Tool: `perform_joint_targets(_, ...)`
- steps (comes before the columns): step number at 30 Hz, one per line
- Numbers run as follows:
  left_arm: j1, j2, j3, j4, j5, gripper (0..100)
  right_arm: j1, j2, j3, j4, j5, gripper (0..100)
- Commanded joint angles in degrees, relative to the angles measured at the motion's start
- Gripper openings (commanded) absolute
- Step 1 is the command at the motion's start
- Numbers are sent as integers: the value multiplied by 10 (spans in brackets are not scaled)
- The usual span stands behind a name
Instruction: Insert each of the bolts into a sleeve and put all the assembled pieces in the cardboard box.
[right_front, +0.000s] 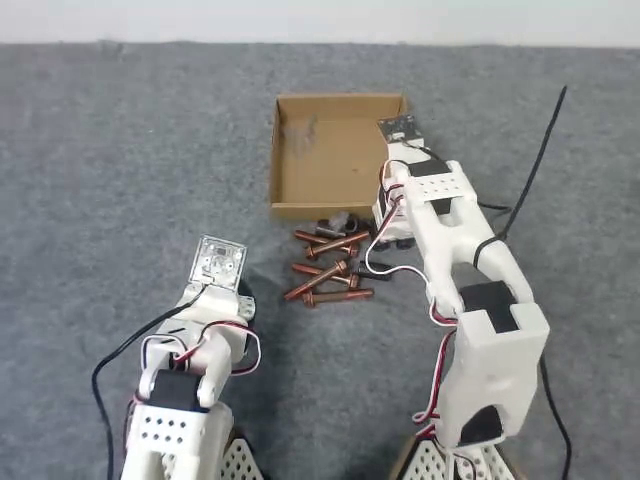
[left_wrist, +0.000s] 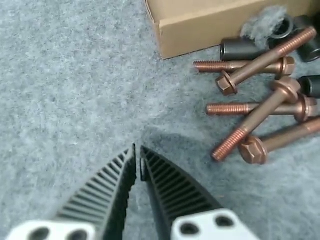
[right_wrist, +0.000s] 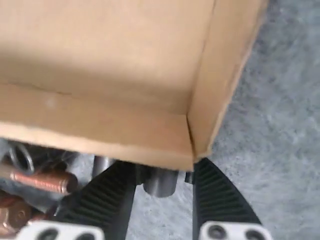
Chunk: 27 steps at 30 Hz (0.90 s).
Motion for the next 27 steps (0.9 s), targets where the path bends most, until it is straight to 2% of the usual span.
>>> perform_joint_targets(1,2,-8,-7,-3,4,12,-9,-15,-10,7,24,119)
perform_joint_targets(5,2,-8,-7,-3,4,12,-8,-9,-10,6,25,114)
perform_joint_targets(9,2,-8,-7,-3,4,12,-5,-9,-10,6,25,8)
perform_joint_targets(18,2,-8,-7,-3,4,12,4,-27,-12,50,21,22)
perform_joint_targets(27,2,-8,-7,-11,4,12,65,-167,76,87,19,7)
